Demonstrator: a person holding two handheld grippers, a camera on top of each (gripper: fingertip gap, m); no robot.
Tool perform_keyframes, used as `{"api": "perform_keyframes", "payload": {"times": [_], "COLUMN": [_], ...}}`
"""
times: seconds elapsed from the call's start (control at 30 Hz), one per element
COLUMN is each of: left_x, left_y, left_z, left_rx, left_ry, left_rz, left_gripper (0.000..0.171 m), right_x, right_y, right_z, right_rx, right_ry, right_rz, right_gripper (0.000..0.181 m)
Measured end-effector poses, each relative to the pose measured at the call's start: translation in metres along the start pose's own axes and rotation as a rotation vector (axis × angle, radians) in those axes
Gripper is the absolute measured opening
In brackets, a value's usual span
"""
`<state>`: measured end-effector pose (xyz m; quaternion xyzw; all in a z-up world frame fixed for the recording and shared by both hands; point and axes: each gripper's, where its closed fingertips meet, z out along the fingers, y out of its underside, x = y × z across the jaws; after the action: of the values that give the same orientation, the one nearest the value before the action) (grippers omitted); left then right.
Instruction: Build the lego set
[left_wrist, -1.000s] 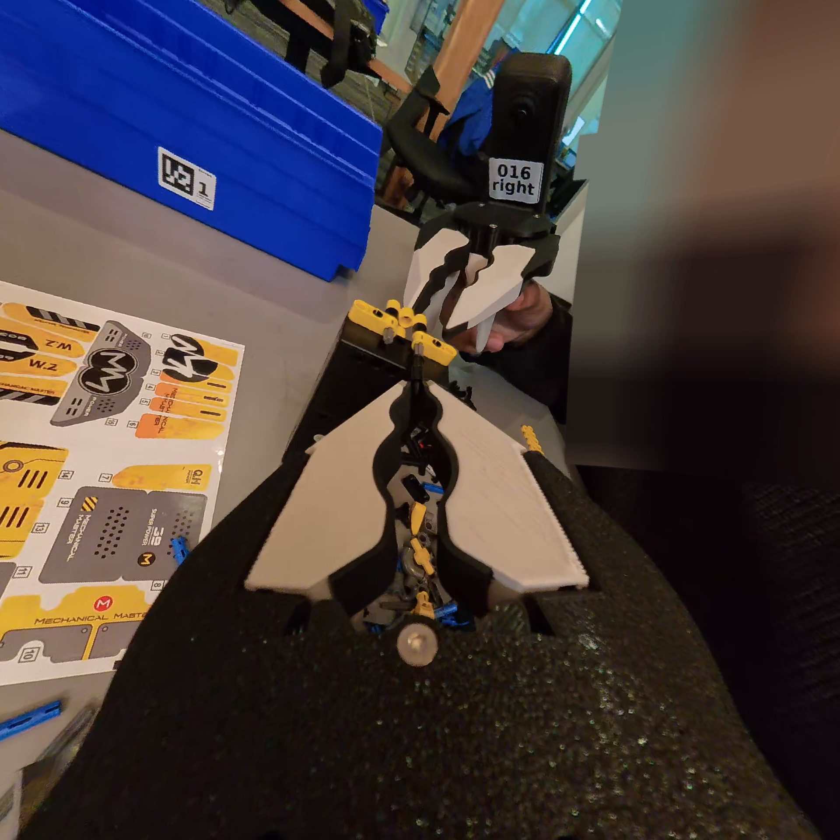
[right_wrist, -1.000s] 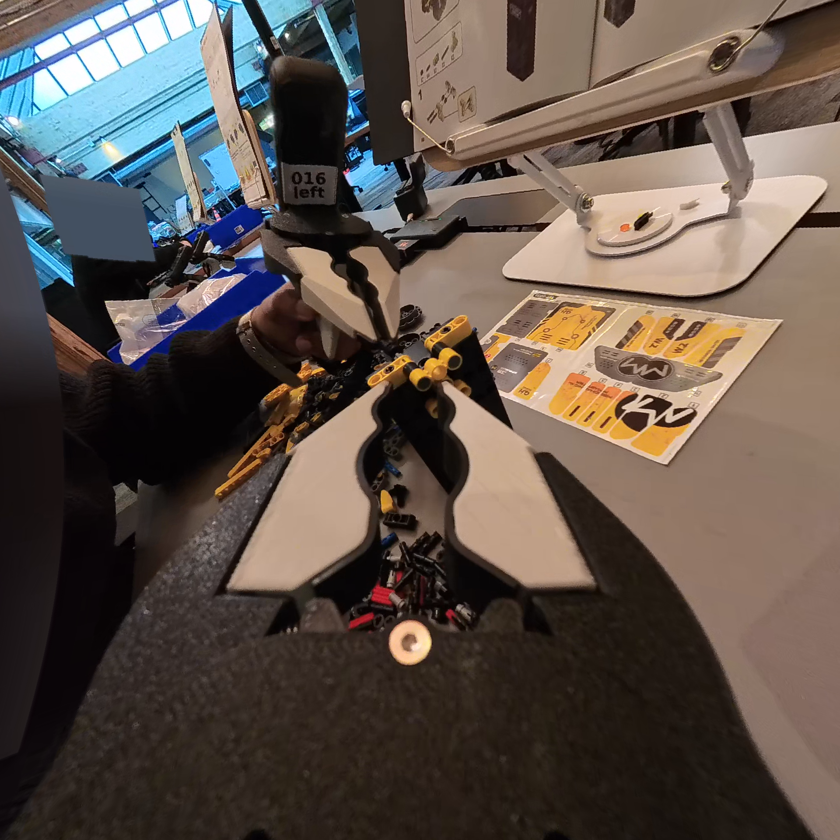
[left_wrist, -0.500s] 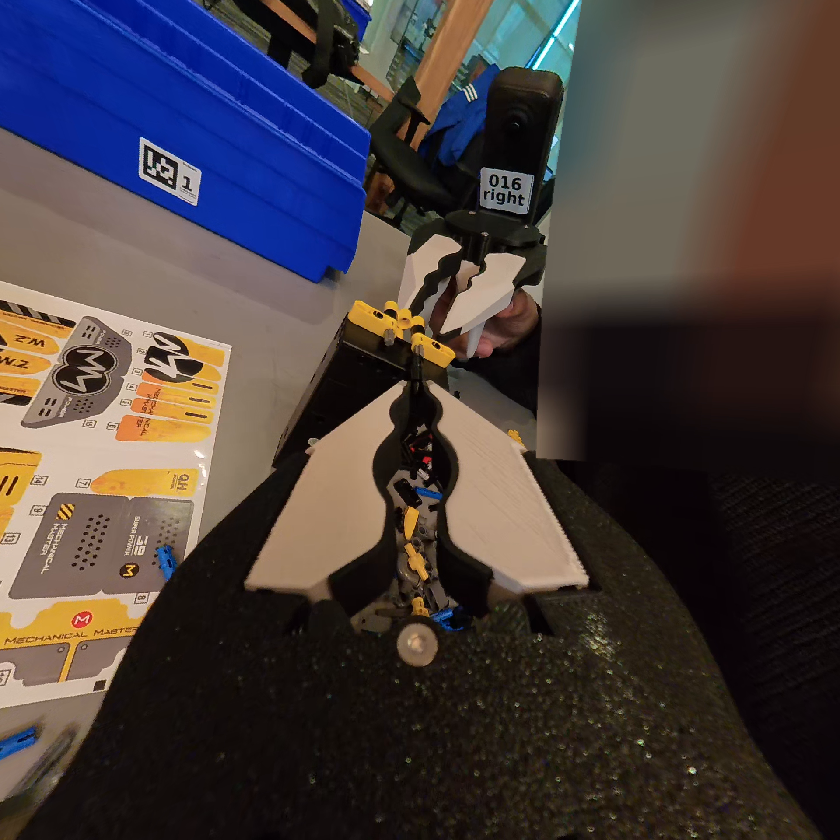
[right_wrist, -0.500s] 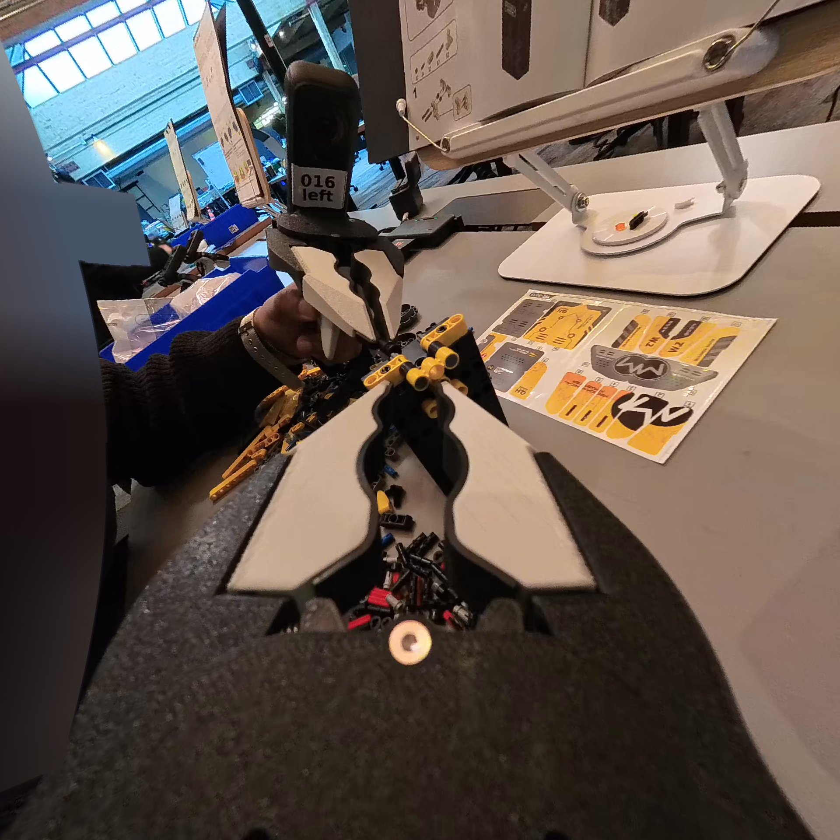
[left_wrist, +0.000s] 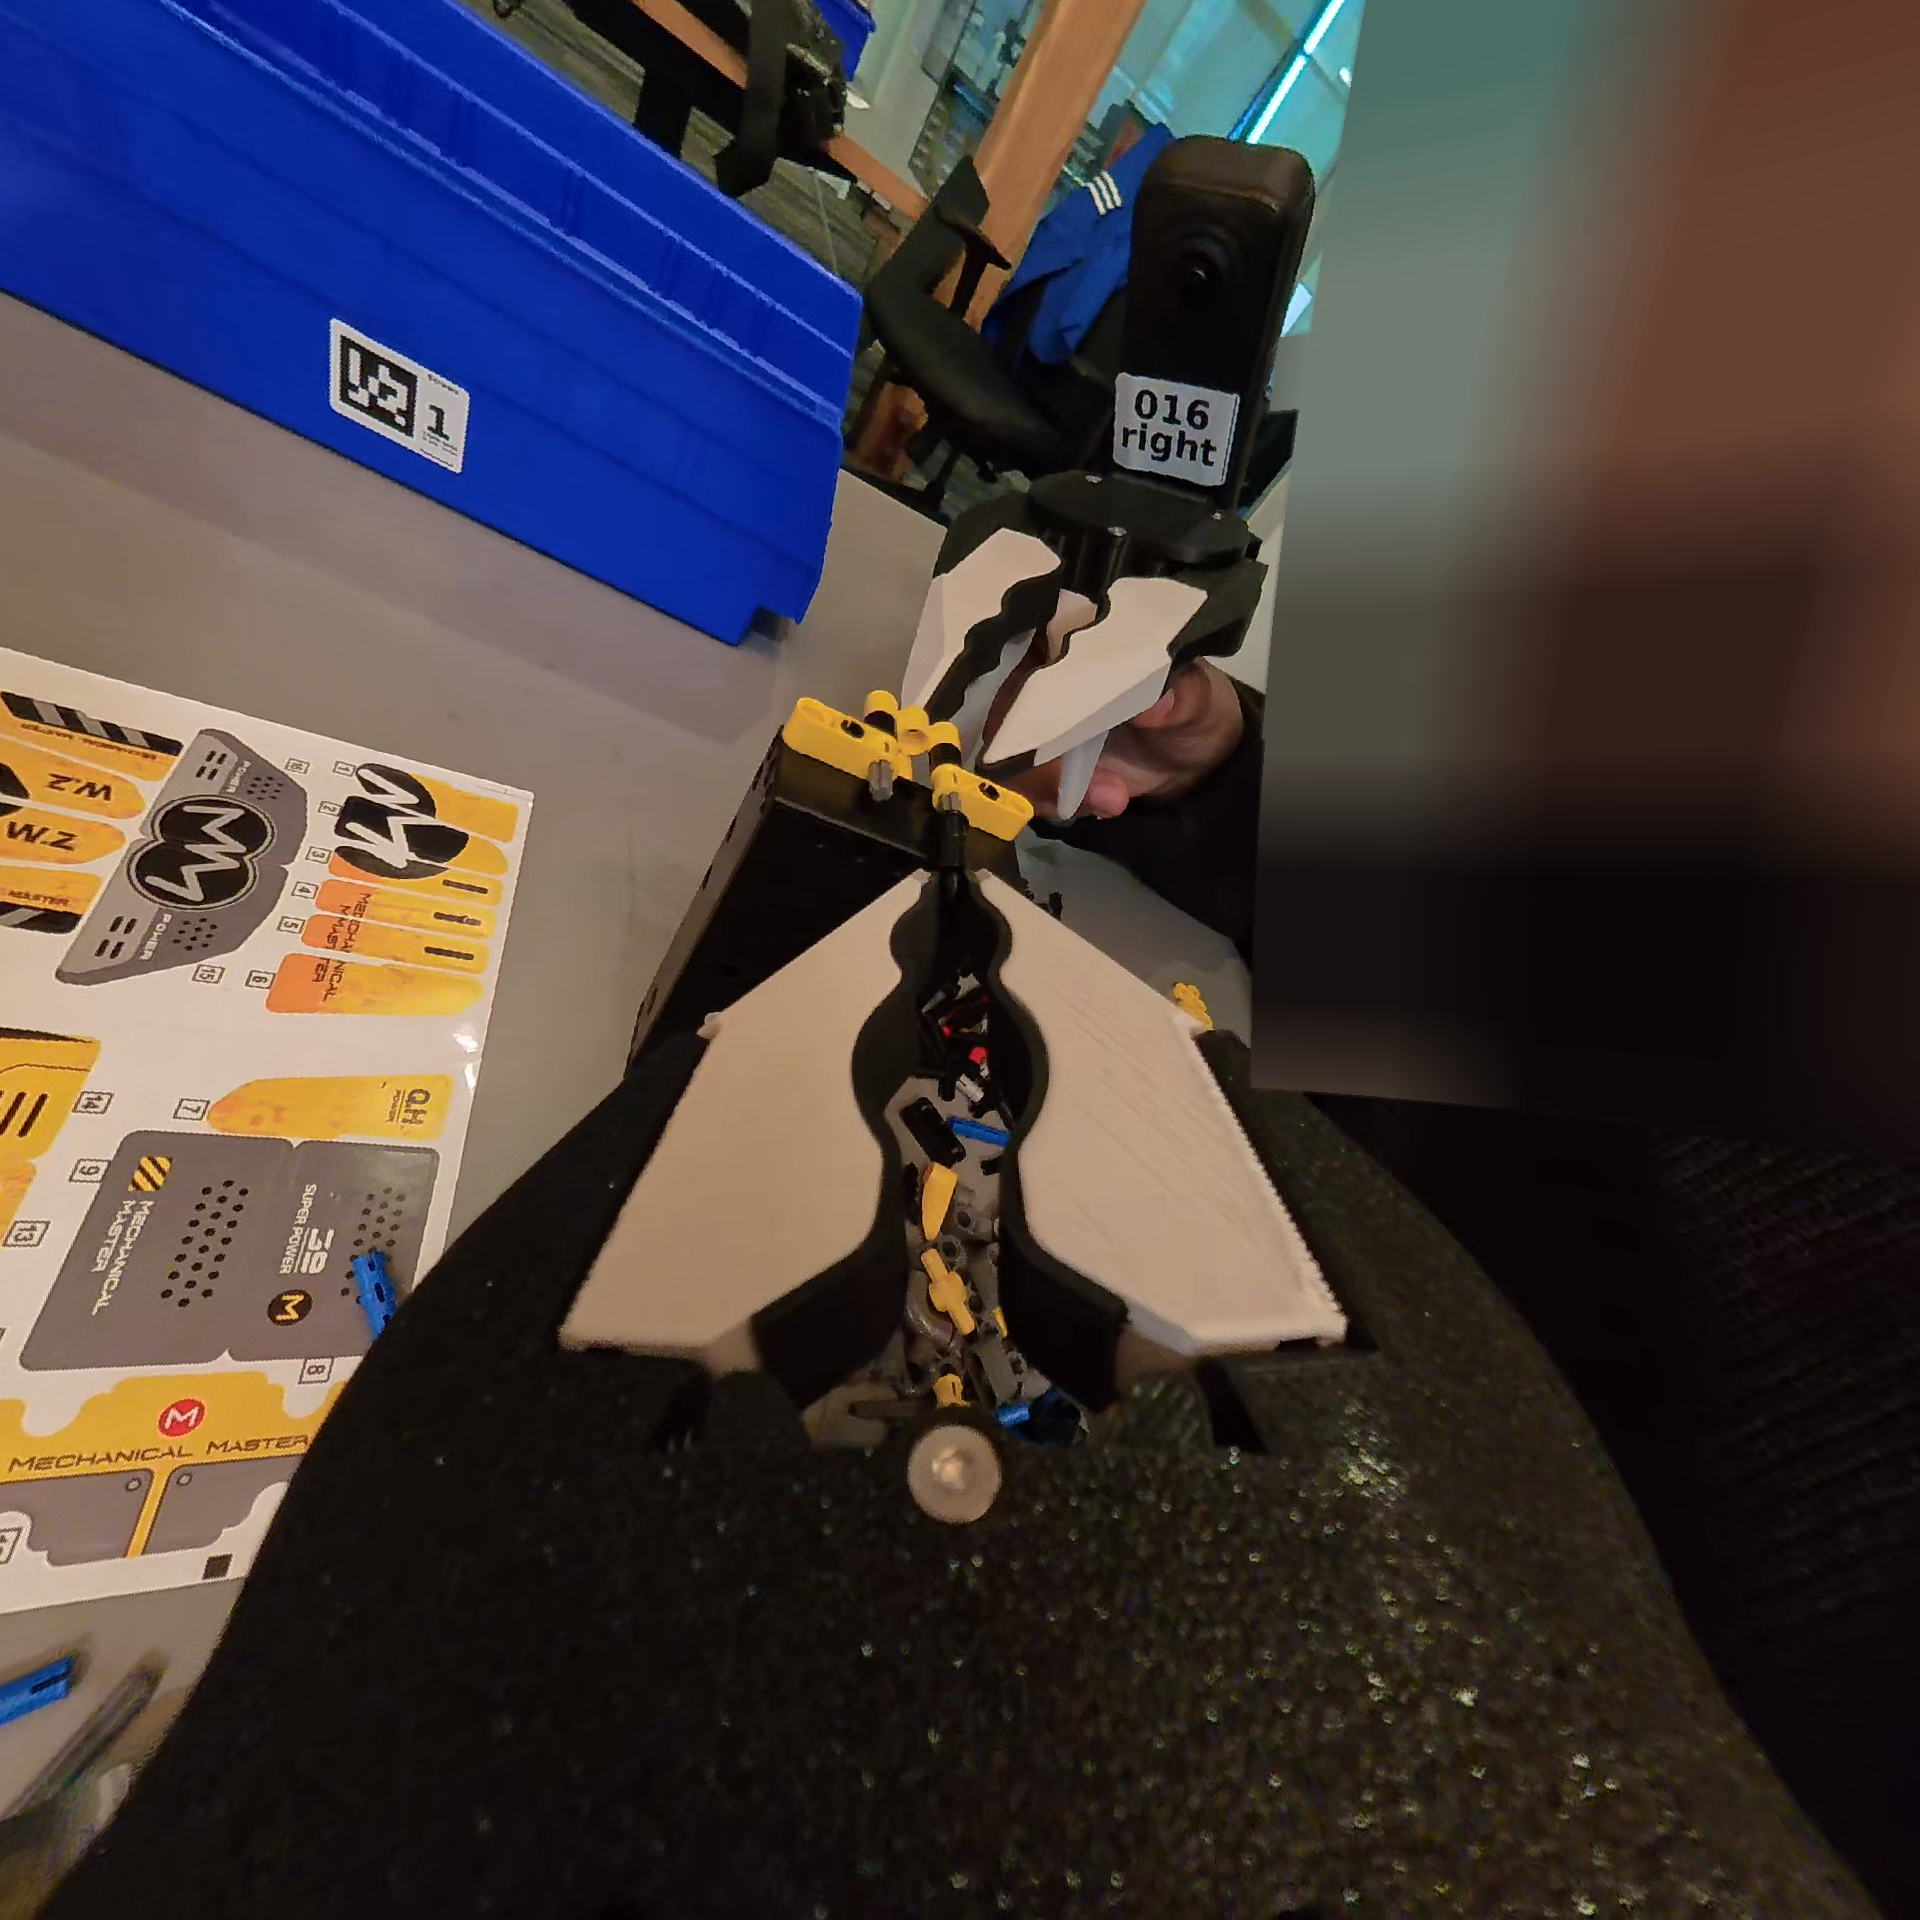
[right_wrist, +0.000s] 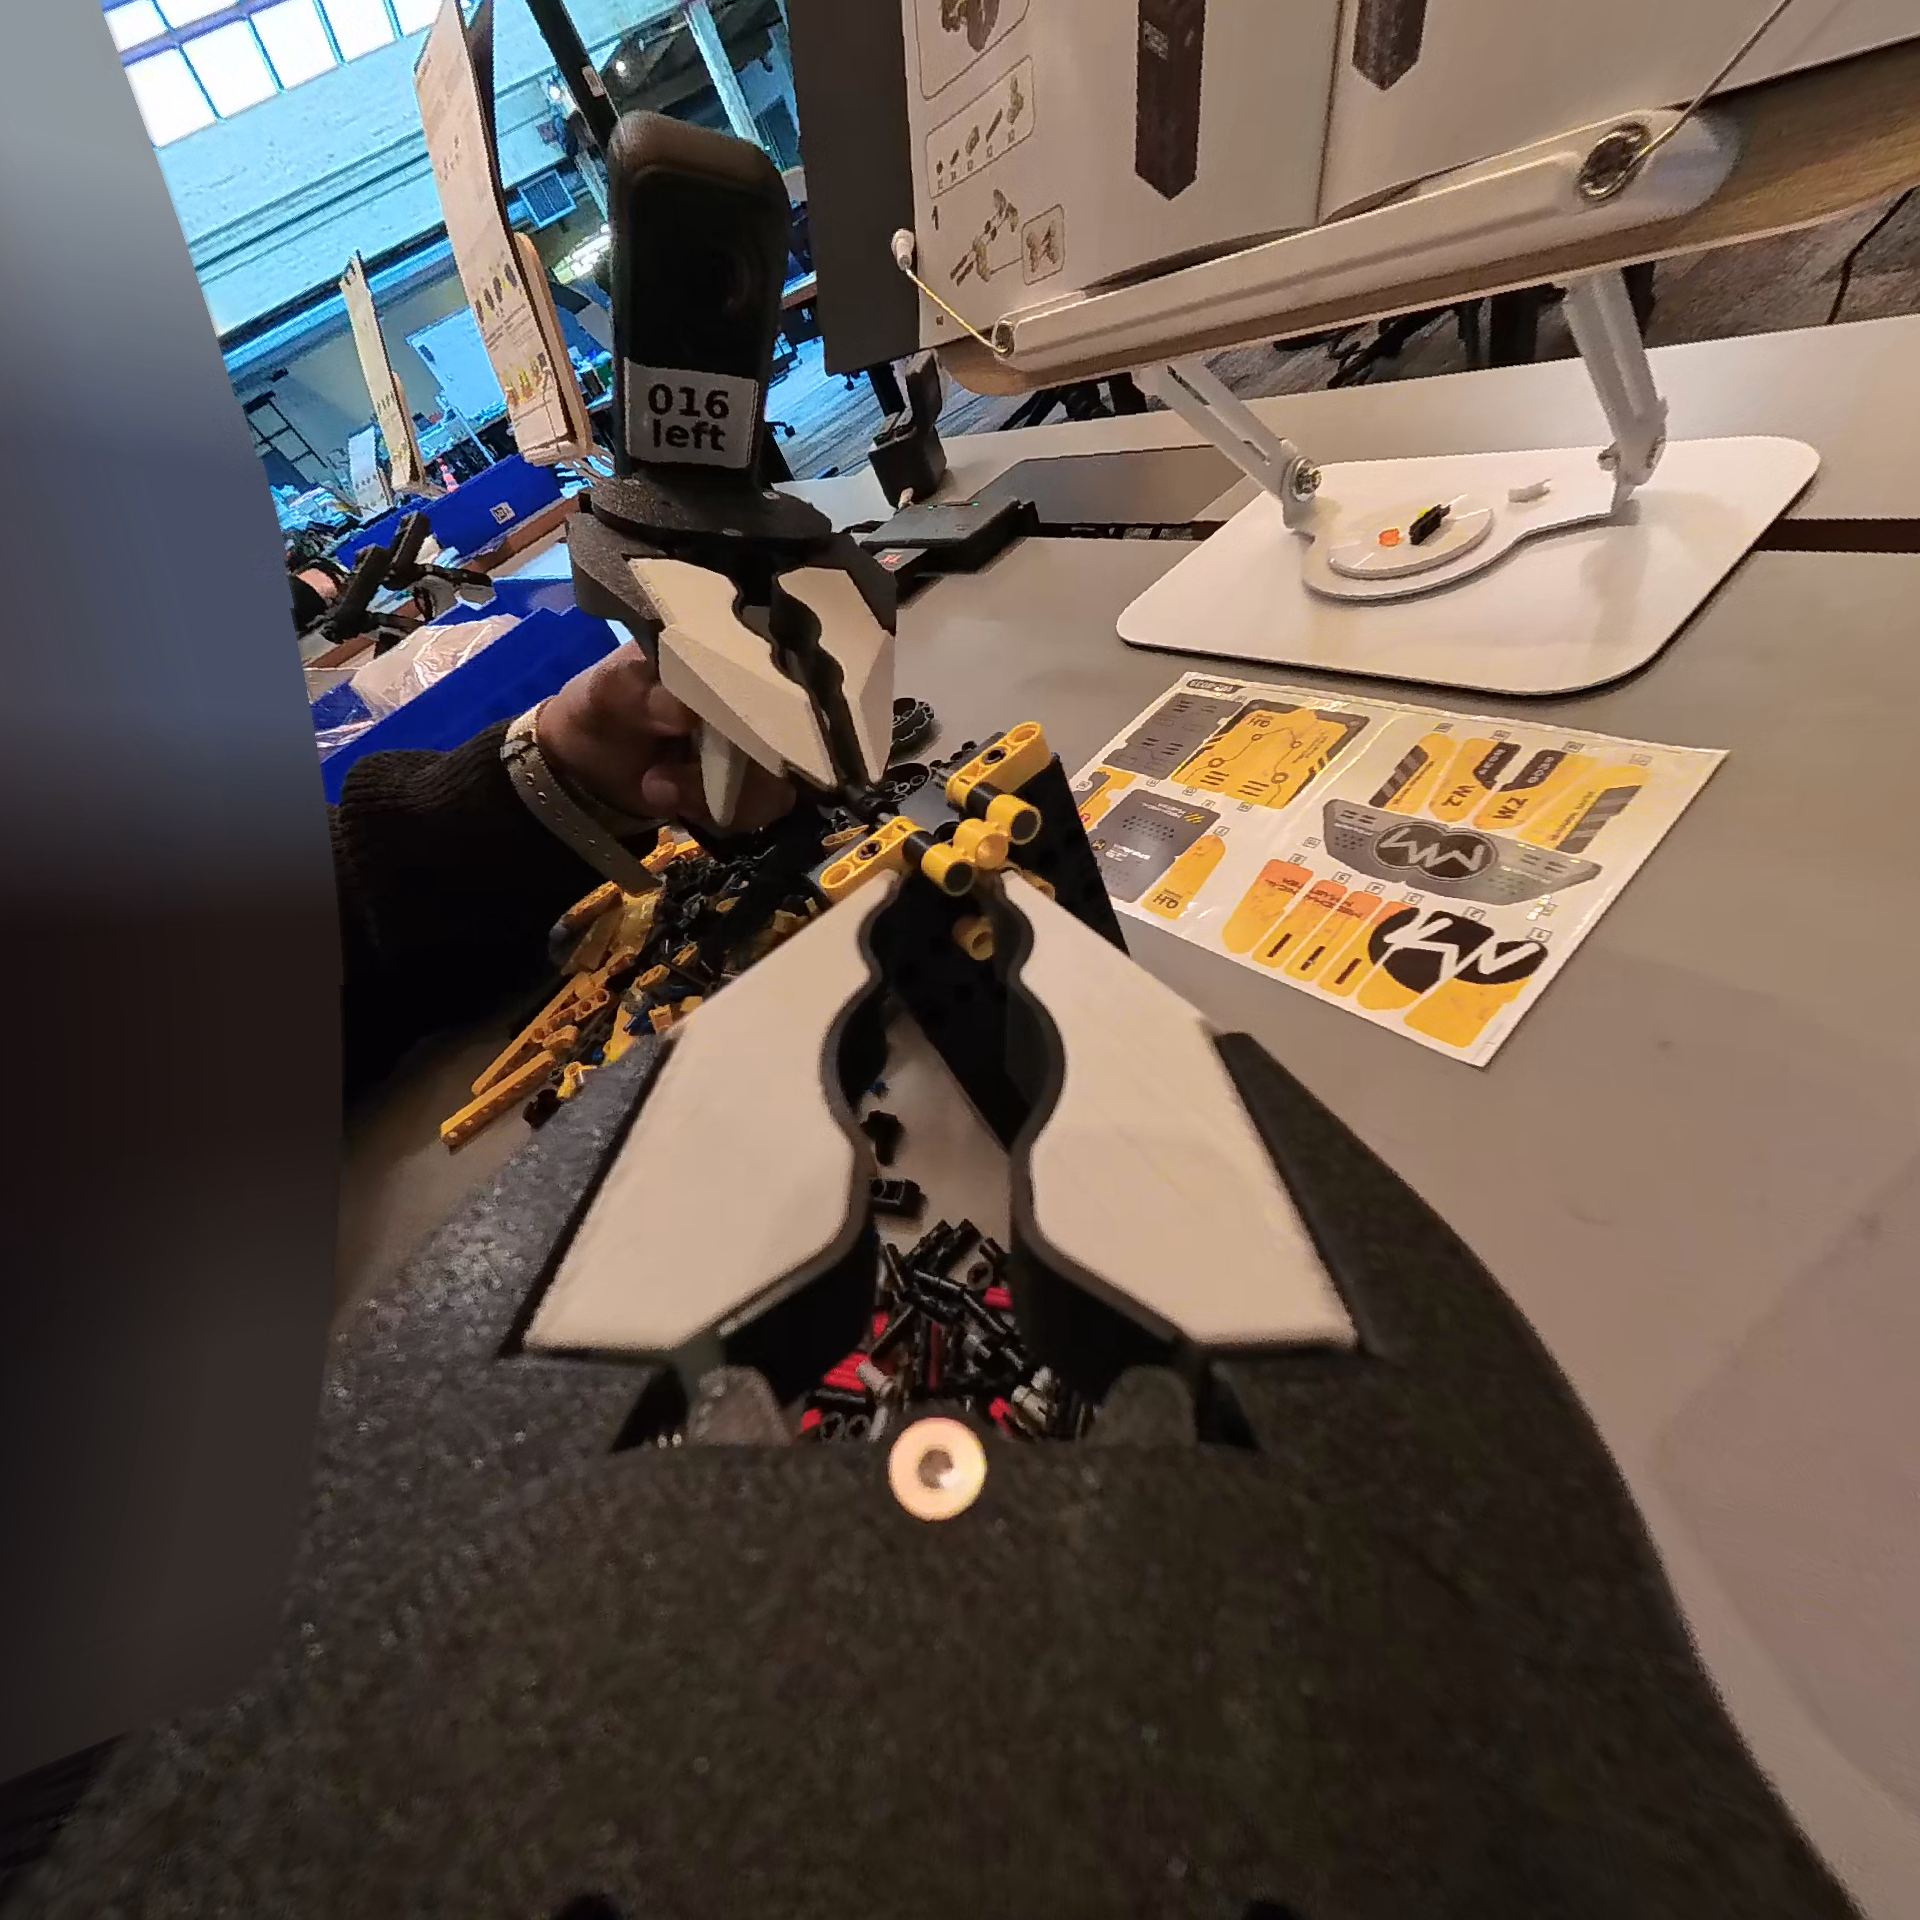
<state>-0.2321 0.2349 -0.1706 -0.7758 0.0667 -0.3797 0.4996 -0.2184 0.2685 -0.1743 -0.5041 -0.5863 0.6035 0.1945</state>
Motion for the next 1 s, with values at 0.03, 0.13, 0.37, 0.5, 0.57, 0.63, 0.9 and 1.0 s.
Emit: {"api": "perform_keyframes", "payload": {"times": [0.03,0.13,0.37,0.5,0.57,0.63,0.9,1.0], "left_x": [0.0005,0.0016,0.0037,0.0035,0.0032,0.0030,0.0035,0.0034], "left_y": [0.0003,0.0006,0.0005,-0.0006,-0.0018,-0.0038,-0.0026,-0.0011], "left_z": [0.0002,0.0011,0.0053,0.0057,0.0054,0.0058,0.0060,0.0065], "left_rx": [-0.004,-0.018,-0.037,-0.027,-0.010,0.021,0.089,0.114], "left_ry": [-0.003,-0.025,-0.089,-0.147,-0.183,-0.226,-0.369,-0.381], "left_rz": [0.004,0.014,0.030,0.047,0.049,0.043,0.075,0.071], "left_gripper": [0.002,0.002,0.003,0.003,0.004,0.003,0.003,0.003], "right_x": [0.0003,0.0015,0.0037,0.0041,0.0045,0.0054,0.0056,0.0054], "right_y": [0.0001,0.0002,-0.0002,0.0000,0.0000,0.0001,0.0002,0.0005], "right_z": [0.0000,-0.0001,-0.0006,-0.0010,-0.0011,-0.0014,-0.0013,-0.0012], "right_rx": [0.000,-0.001,0.004,0.002,0.002,0.001,-0.003,-0.005], "right_ry": [0.003,0.014,0.033,0.033,0.037,0.045,0.074,0.081], "right_rz": [-0.004,-0.017,-0.038,-0.038,-0.039,-0.047,-0.069,-0.077], "right_gripper": [0.013,0.011,0.008,0.008,0.007,0.007,0.006,0.006]}}
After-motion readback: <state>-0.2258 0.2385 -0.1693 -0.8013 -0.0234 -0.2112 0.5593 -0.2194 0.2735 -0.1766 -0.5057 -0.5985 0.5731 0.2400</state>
